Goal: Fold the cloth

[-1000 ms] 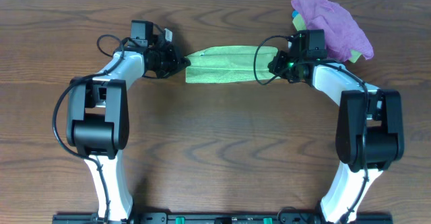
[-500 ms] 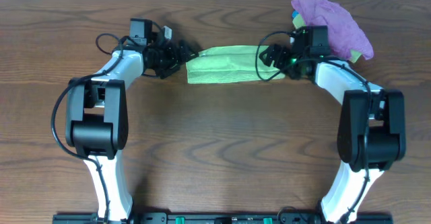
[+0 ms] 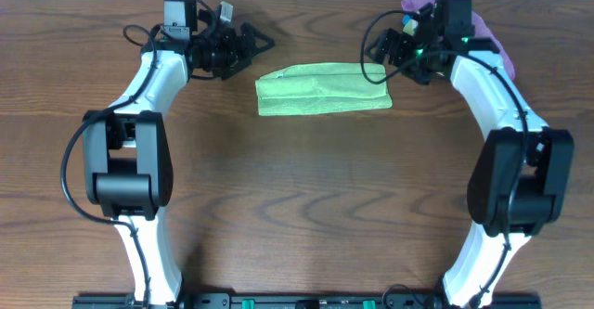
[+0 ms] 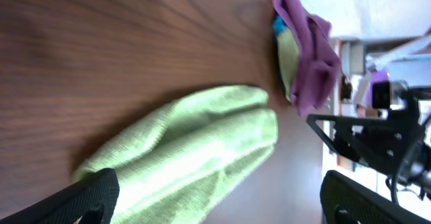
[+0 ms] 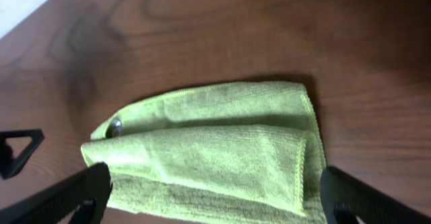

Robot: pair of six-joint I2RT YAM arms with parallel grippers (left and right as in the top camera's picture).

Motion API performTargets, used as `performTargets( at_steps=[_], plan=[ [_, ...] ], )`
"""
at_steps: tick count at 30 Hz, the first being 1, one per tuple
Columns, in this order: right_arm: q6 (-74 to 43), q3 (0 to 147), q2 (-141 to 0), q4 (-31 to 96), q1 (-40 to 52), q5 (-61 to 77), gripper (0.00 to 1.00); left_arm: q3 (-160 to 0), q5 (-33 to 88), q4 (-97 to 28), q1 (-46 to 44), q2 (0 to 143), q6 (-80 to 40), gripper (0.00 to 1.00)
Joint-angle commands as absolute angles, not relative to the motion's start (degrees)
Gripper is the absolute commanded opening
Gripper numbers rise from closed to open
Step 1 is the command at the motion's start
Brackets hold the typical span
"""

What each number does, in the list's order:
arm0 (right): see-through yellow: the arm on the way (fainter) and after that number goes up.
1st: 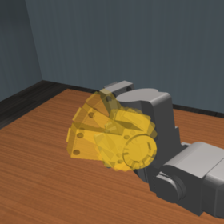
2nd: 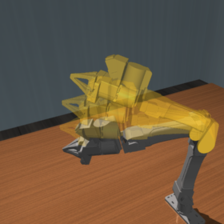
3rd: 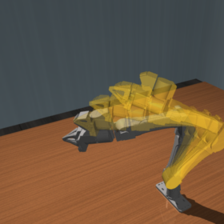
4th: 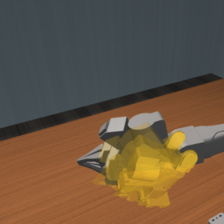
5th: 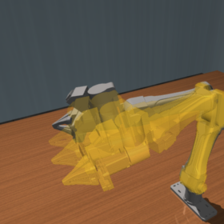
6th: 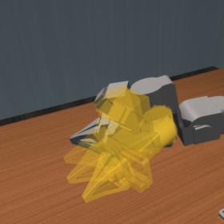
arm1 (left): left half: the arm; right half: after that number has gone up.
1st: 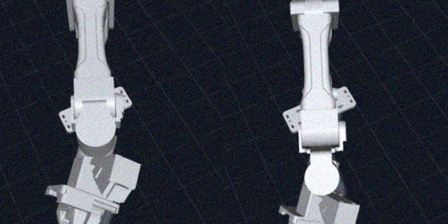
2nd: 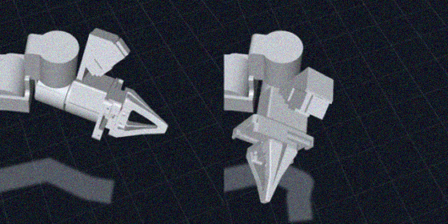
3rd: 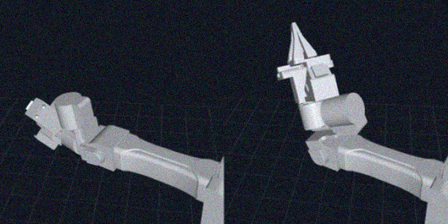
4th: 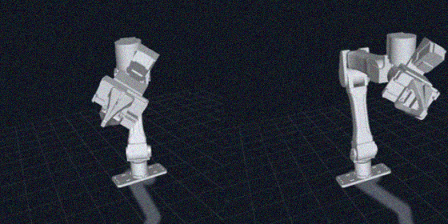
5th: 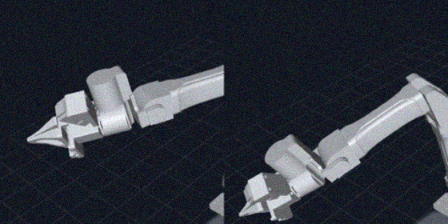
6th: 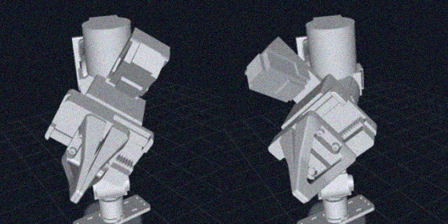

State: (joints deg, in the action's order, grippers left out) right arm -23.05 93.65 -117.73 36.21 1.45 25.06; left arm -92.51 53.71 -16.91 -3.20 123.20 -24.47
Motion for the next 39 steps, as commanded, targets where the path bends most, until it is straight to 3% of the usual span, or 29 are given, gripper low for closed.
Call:
performTargets(
  at_steps=[1,9,22,28,36,39],
  plan=[
    [-17.93,98.02,-116.29,42.28,1.58,18.35,0.99,-93.67,56.27,-20.03,-4.67,118.39,-17.72,0.98],
    [-11.38,99.5,-111.83,55.77,2.15,9.61,0.97,-93.54,47.29,-29.52,-11.86,116.46,-5.5,0.96],
    [-11.03,91.96,-111.66,52.9,1.76,8.03,0.99,-93.49,28.47,-35.27,-14.2,118.5,-4.97,0.95],
    [-11.16,91.96,-110.67,52.88,1.48,6.87,0.99,-93.49,29.69,-35.51,-14.22,118.5,-9.54,0.95],
    [-11.99,91.98,-109.58,52.95,1.45,6.76,0.99,-93.49,30.33,-25.87,-14.15,118.5,-17.34,0.95],
    [-11.68,91.98,-109.49,53.49,1.45,6.17,0.99,-93.49,37.1,-23.88,-13.56,118.5,-16.99,0.95]
  ],
)
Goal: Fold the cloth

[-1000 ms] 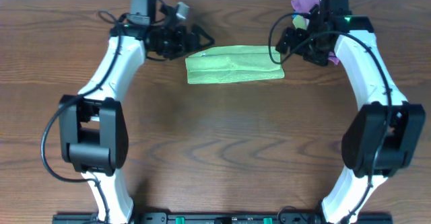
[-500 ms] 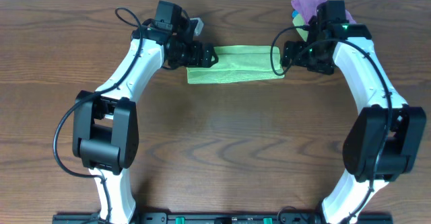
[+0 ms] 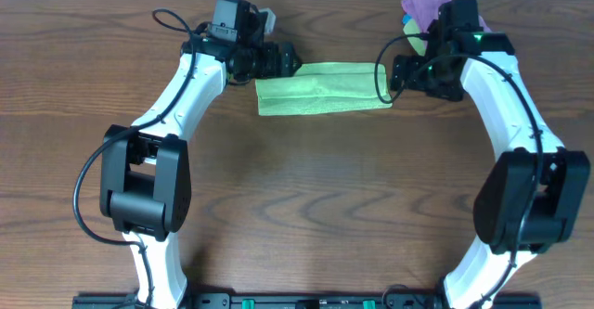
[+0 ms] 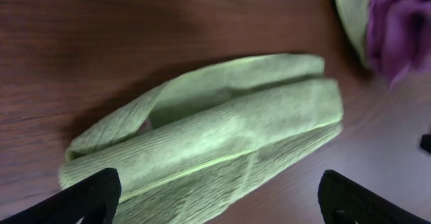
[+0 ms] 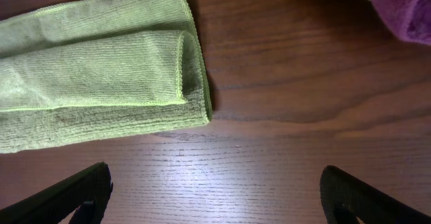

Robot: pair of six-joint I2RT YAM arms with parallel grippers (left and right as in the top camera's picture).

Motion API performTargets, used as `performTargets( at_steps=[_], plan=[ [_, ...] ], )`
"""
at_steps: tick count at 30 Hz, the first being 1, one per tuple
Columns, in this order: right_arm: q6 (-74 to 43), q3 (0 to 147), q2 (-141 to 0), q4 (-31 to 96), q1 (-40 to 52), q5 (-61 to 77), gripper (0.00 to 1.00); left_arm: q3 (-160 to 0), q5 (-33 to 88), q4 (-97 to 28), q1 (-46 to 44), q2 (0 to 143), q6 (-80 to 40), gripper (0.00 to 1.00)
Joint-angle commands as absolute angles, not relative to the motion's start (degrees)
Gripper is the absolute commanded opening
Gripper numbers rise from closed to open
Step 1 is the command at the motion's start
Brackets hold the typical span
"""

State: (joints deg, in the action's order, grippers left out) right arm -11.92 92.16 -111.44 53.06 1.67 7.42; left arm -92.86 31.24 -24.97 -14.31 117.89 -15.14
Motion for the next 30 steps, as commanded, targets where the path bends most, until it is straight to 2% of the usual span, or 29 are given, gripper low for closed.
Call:
performTargets(
  at_steps=[1,8,12,17,21,26,30],
  plan=[
    [-11.7,91.98,-109.38,53.65,1.45,6.2,0.99,-93.49,40.1,-23.27,-13.37,118.5,-15.46,0.95],
    [-9.91,92.03,-106.96,57.98,1.45,6.17,0.99,-93.49,34.61,-28.82,-13.8,115.09,-12.29,0.95],
    [-8.4,92.03,-102.74,58.5,1.45,5.78,0.99,-93.49,16.34,-38.61,-15.92,107.35,-6.57,0.95],
    [-7.16,92.03,-97.86,59.64,1.52,1.8,0.99,-92.99,10.68,-44.86,-19.55,101.06,-1.65,0.95],
    [-5.85,92.01,-95.48,62.37,1.48,-2.48,0.99,-82.67,8.4,-38.39,-22.57,100.05,-4.05,0.95],
    [-5.43,91.48,-94.61,63.22,1.41,-5.98,0.99,-71.7,9.04,-23.22,-21.06,100.05,-3.2,0.95],
    [-5.32,91.44,-94.61,61.67,1.41,-5.91,0.99,-68.71,9.52,-14.87,-19.88,101.49,-2.28,0.95]
  ],
)
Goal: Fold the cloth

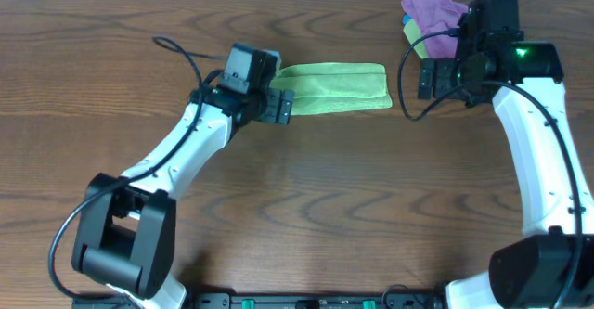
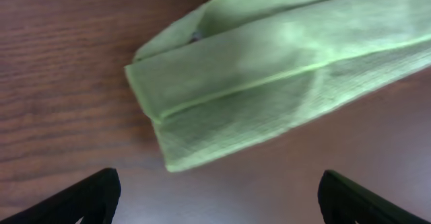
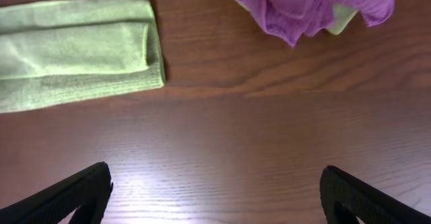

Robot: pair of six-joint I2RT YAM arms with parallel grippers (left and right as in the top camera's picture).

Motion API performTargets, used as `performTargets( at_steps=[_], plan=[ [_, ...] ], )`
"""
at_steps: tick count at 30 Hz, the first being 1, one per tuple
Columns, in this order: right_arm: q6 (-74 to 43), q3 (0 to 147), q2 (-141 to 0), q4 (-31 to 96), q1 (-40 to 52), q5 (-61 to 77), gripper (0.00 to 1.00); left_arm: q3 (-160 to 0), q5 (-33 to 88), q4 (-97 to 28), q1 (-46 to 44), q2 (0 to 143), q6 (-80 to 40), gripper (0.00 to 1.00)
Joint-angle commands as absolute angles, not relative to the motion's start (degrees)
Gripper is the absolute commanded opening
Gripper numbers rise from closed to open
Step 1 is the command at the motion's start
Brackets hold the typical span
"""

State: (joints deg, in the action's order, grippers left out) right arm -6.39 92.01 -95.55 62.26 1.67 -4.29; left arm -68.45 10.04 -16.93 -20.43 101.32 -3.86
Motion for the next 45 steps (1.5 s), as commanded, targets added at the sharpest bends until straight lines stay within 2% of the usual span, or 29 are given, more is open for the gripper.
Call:
performTargets(
  at_steps=[1,3,5,6,8,11,13,15,16,17,19,30,39,45],
  plan=[
    [-5.04,91.44,-94.61,61.23,1.41,-5.76,0.99,-68.73,10.83,-13.47,-19.77,102.54,-1.96,0.95],
    [-5.02,91.44,-94.61,60.9,1.41,-5.78,0.99,-68.73,13.65,-10.68,-19.77,104.71,-1.63,0.95],
    [-4.91,91.39,-94.61,60.88,1.41,-5.8,0.99,-68.73,16.01,-7.88,-19.79,106.91,-1.65,1.0],
    [-4.6,91.35,-94.61,60.88,1.41,-5.8,0.99,-68.73,16.56,-6.74,-19.79,107.85,-1.65,0.89],
    [-4.58,91.22,-94.61,60.69,1.41,-6.0,0.99,-68.75,17.12,-5.1,-19.79,109.6,-1.65,0.77],
    [-4.6,90.5,-94.61,60.18,1.41,-6.0,0.99,-68.79,18.09,-4.54,-19.79,111.11,-1.69,0.68],
    [-4.6,89.62,-94.61,59.59,1.41,-6.0,0.99,-68.79,18.06,-4.14,-19.79,111.24,-1.69,0.55],
    [-4.62,88.4,-94.61,58.89,1.41,-5.98,0.99,-69.17,18.04,-4.01,-19.77,111.22,-1.69,0.22],
    [-4.62,87.83,-94.61,58.65,1.41,-5.93,0.99,-69.41,18.09,-4.03,-19.79,111.22,-1.72,0.15],
    [-4.62,87.37,-94.61,58.46,1.41,-5.78,0.99,-69.56,18.09,-4.03,-19.79,111.22,-1.74,0.15],
    [-4.62,86.37,-94.61,58.06,1.41,-5.76,0.99,-70.04,18.06,-4.08,-19.79,111.2,-2.39,0.05],
    [-4.58,85.43,-94.61,56.4,1.48,-3.75,0.96,-70.28,16.73,1.58,-19.79,111.26,1.58,0.06],
    [-1.23,85.36,-94.61,52.9,1.48,7.68,0.92,-70.28,15.46,1.54,-19.79,113.1,3.9,0.06],
    [-0.1,84.88,-94.78,52.25,1.58,8.67,0.93,-70.28,16.12,2.57,-19.79,116.68,3.86,0.06]
  ],
)
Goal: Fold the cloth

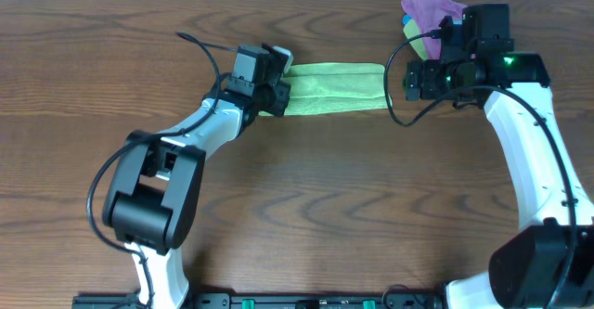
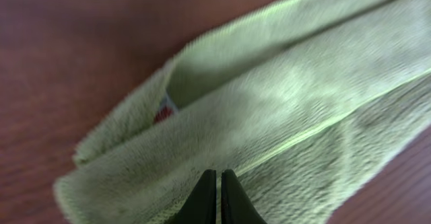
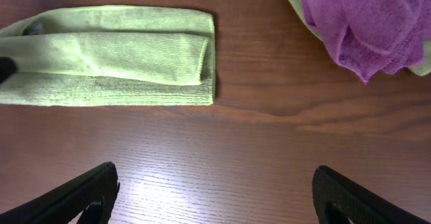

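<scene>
The green cloth (image 1: pixel 336 87) lies folded into a long strip at the far middle of the table. It also shows in the left wrist view (image 2: pixel 283 96) and the right wrist view (image 3: pixel 114 56). My left gripper (image 1: pixel 281 94) is at the strip's left end, its fingertips (image 2: pixel 219 178) pressed together on the cloth's upper layer. Just off the strip's right end, my right gripper (image 1: pixel 408 79) hovers above bare wood. Its fingers (image 3: pixel 101 187) stand wide apart with nothing between them.
A purple cloth (image 1: pixel 429 7) lies bunched on a pale green one at the far right, close to the right arm; it also appears in the right wrist view (image 3: pixel 363 22). The brown wooden table (image 1: pixel 306 207) stretches toward the near edge.
My left gripper, open beside the strip's left end before, is now shut on that end. The right gripper has moved slightly left, nearer the strip's right end, and stays open.
Both grippers stood open, each a short way off one end of the folded strip. Then both were close at its ends. After that the left sat at the near-left end and the right had drawn back. Now the left is shut on the cloth.
</scene>
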Robot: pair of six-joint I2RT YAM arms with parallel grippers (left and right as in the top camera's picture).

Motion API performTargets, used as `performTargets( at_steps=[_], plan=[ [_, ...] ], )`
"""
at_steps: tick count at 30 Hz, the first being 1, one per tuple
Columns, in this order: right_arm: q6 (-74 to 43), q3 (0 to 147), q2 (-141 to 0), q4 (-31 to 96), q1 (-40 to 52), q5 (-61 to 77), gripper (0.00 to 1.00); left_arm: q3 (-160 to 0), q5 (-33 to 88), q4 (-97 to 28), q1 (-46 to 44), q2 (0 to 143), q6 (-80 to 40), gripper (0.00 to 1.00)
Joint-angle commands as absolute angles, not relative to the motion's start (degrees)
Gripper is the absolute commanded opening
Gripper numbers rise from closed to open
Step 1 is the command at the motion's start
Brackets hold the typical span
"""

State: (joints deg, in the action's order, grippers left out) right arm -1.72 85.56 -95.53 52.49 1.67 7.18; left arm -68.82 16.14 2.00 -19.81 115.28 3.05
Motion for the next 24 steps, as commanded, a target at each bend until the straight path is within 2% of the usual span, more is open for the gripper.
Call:
performTargets(
  at_steps=[1,11,24],
  plan=[
    [-0.1,84.86,-94.83,52.18,1.58,8.69,0.93,-70.28,16.12,2.81,-19.79,117.05,3.84,0.06],
    [-0.1,84.6,-94.83,51.62,1.58,9.3,0.93,-70.28,15.94,2.94,-19.79,119.33,3.86,0.06],
    [1.32,84.55,-94.83,53.39,1.58,9.32,0.91,-70.28,16.12,-3.16,-19.79,120.53,4.51,0.06]
  ],
)
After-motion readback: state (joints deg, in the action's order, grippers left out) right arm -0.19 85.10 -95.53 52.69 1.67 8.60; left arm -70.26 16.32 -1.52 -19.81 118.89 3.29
